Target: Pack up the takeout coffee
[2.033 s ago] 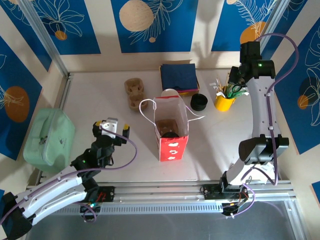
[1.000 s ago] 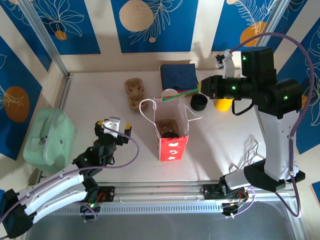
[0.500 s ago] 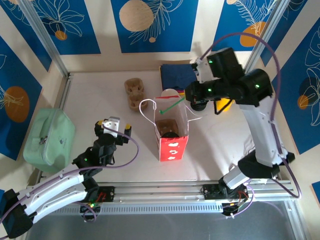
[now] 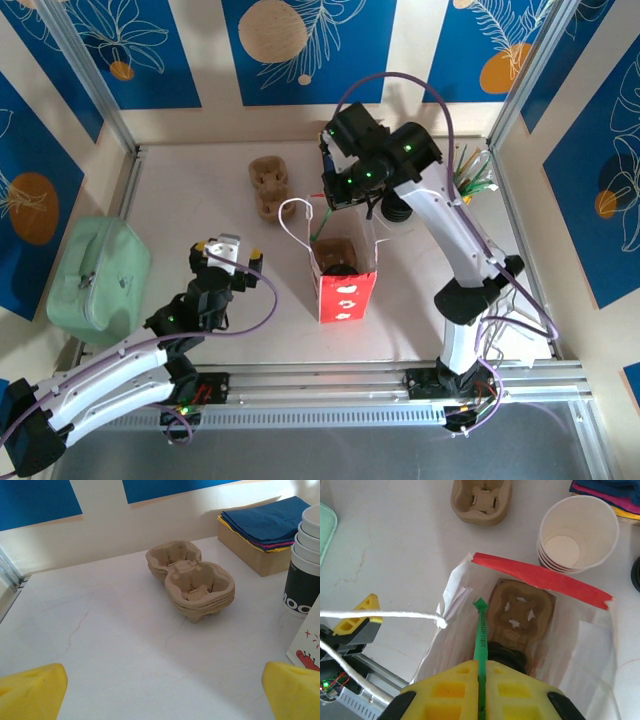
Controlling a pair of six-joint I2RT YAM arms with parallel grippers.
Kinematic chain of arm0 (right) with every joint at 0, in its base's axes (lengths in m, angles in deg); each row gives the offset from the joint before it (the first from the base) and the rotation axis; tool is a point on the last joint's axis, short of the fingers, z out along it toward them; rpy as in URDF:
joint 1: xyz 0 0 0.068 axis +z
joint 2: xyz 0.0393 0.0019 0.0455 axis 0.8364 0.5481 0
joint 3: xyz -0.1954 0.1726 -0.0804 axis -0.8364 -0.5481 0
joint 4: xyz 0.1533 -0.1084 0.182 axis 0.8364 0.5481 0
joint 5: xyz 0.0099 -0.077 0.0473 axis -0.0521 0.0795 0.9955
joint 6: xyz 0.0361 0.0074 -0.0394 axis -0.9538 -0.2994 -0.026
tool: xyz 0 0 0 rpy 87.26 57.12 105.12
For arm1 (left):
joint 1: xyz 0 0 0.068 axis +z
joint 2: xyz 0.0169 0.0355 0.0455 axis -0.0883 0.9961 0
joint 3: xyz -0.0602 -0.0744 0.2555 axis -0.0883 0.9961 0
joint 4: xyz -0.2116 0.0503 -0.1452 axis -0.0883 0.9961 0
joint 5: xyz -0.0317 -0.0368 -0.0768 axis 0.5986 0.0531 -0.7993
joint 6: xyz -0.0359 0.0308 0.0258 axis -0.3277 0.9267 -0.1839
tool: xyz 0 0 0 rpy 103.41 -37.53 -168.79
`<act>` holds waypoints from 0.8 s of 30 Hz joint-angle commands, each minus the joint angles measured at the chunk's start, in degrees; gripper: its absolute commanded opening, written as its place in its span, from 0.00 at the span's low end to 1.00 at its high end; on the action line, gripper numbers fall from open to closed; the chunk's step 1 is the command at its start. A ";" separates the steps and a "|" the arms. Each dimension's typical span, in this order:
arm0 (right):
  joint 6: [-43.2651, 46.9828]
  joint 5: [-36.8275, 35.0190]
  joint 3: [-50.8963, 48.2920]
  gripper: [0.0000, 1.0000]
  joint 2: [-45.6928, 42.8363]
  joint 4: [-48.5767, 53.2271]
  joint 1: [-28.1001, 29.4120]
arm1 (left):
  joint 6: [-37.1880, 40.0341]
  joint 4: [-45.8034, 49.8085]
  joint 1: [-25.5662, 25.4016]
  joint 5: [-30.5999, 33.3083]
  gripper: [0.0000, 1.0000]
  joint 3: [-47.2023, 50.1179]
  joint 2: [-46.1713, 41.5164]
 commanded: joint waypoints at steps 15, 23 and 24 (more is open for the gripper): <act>2.88 -2.17 3.56 0.48 0.04 -2.92 0.13 | -1.11 4.42 0.62 0.81 1.00 -3.78 -1.59; 6.70 -1.83 3.72 0.55 -3.69 -10.11 -2.22 | -3.05 9.55 0.57 1.31 0.99 -5.41 -3.15; 7.23 -2.30 3.88 0.55 -4.16 -11.20 -2.73 | -3.10 9.95 0.62 1.02 1.00 -5.59 -3.52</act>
